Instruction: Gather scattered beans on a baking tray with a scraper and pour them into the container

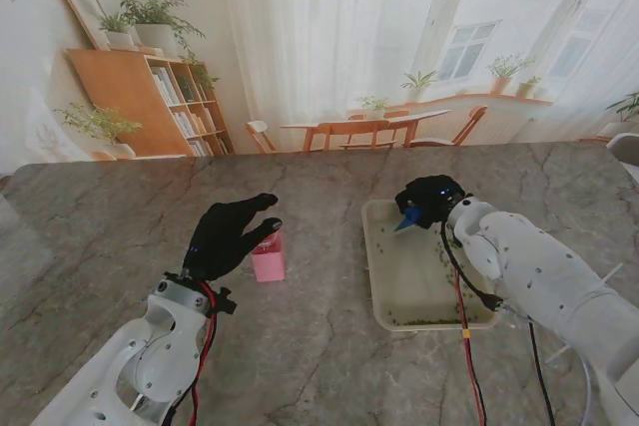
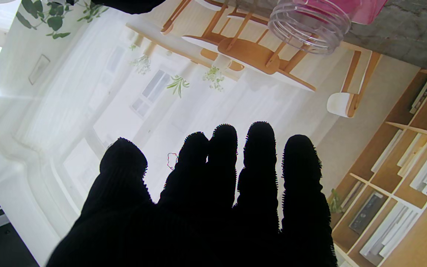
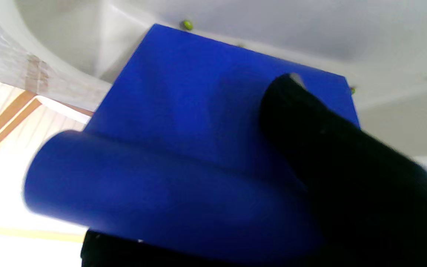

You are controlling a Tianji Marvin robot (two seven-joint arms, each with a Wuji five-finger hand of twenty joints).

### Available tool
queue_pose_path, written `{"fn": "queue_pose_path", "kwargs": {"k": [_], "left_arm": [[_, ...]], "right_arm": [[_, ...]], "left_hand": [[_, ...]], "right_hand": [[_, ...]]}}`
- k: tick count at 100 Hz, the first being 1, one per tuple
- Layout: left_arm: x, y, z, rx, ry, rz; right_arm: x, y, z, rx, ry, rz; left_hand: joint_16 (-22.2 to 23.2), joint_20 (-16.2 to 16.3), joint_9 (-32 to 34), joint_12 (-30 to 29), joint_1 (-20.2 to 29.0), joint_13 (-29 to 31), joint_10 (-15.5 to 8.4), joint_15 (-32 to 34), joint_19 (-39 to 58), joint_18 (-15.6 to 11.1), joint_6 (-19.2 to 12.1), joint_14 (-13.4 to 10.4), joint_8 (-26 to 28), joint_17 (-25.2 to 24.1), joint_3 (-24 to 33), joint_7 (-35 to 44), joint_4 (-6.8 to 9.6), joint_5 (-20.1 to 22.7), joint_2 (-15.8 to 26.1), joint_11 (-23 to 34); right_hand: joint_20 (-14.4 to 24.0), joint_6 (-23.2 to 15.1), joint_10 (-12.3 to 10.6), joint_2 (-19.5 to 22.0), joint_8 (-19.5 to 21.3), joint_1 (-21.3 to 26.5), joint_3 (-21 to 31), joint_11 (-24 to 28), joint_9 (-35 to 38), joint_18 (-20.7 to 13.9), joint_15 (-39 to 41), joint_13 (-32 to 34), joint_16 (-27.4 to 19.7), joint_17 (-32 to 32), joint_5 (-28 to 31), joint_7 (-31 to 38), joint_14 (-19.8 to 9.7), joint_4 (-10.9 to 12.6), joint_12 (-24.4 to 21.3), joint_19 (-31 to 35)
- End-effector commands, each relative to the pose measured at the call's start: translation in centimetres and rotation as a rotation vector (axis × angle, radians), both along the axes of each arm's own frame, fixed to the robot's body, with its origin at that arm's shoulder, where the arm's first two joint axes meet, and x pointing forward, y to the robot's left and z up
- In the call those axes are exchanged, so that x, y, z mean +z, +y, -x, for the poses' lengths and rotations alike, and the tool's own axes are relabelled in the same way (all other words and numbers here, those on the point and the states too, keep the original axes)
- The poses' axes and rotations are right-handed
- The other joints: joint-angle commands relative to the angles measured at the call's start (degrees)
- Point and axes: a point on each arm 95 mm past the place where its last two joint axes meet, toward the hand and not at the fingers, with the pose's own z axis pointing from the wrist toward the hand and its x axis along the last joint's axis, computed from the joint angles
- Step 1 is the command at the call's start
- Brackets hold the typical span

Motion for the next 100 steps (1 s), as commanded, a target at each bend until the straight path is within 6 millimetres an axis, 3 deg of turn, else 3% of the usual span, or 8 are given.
{"fn": "queue_pose_path", "kwargs": {"k": [1, 33, 43, 88, 96, 100], "left_arm": [[-0.2, -0.2, 0.0, -0.005, 0.009, -0.001], [-0.2, -0.3, 0.0, -0.009, 0.014, -0.004], [-0.2, -0.3, -0.1, -0.011, 0.015, -0.004], [-0.3, -0.2, 0.0, -0.006, 0.009, 0.007], [-0.3, -0.1, 0.1, -0.003, 0.006, 0.010], [-0.3, -0.1, 0.1, -0.002, 0.004, 0.011]], "right_arm": [[0.0, -0.1, -0.3, -0.005, 0.017, 0.012], [-1.0, -0.8, 0.0, -0.004, 0.059, 0.024], [-1.5, -0.9, 0.5, 0.003, 0.075, 0.018], [-2.8, -2.2, 3.3, 0.016, 0.122, 0.043], [-3.0, -2.4, 3.7, 0.012, 0.132, 0.044], [-3.0, -2.5, 4.0, 0.009, 0.137, 0.043]], "left_hand": [[0.71, 1.75, 0.31, -0.24, 1.76, 0.67, -0.89, 0.42, 0.74, 0.51, -0.13, -0.10, -0.46, -0.76, -0.36, -0.51, 2.01, 1.51, 2.03, -0.66], [0.92, 1.77, 0.33, -0.24, 1.72, 0.69, -0.92, 0.67, 0.73, 0.49, -0.15, -0.01, -0.46, -0.77, -0.40, -0.51, 2.00, 1.52, 2.00, -0.64], [0.98, 1.78, 0.29, -0.25, 1.77, 0.67, -0.83, 0.72, 0.73, 0.59, -0.03, 0.08, -0.47, -0.80, -0.36, -0.51, 2.01, 1.52, 2.02, -0.66], [1.12, 1.77, 0.38, -0.24, 1.84, 0.67, -0.78, 0.82, 0.68, 0.62, -0.01, 0.14, -0.46, -0.79, -0.33, -0.46, 2.02, 1.64, 2.00, -0.63], [1.13, 1.77, 0.37, -0.24, 1.82, 0.72, -0.90, 0.84, 0.66, 0.66, -0.15, 0.09, -0.46, -0.77, -0.35, -0.47, 2.01, 1.61, 1.98, -0.64], [1.14, 1.78, 0.39, -0.23, 1.77, 0.75, -0.89, 0.86, 0.68, 0.73, -0.12, 0.14, -0.46, -0.77, -0.37, -0.47, 2.01, 1.61, 1.98, -0.63]], "right_hand": [[1.05, -10.07, 1.15, 9.45, 0.39, 4.55, 2.92, 2.45, -1.27, 0.78, 3.46, 0.79, 1.46, 0.37, 9.73, 5.29, -2.59, 1.31, 1.09, 2.13], [1.56, -10.07, 1.24, 8.06, 0.62, 4.42, 3.92, 2.57, -0.29, -0.30, 4.99, 2.86, 1.60, 2.38, 9.65, 5.46, -4.65, 1.19, 1.03, 3.17], [1.49, -10.07, 1.03, 6.50, 0.80, 4.53, 5.23, 2.61, 0.43, -1.28, 5.91, 4.34, 1.47, 4.05, 9.72, 5.49, -6.08, 0.90, 0.32, 3.64], [0.49, -8.33, 1.22, 2.61, 0.48, 5.63, 8.36, 2.36, 0.33, -2.64, 6.58, 5.63, -0.40, 6.11, 5.59, 4.25, -7.31, 1.02, -2.20, 3.82], [0.02, -7.53, 1.83, 2.13, -2.54, 5.91, 8.94, 2.17, -0.29, -2.96, 7.07, 5.79, -0.90, 6.38, 3.74, 3.61, -7.84, 0.99, -3.43, 4.09], [-0.34, -6.95, 2.21, 1.76, -8.38, 6.17, 9.26, 1.82, -0.68, -3.18, 7.31, 6.02, -1.04, 6.58, 1.82, 3.30, -8.13, 1.02, -4.24, 4.34]]}}
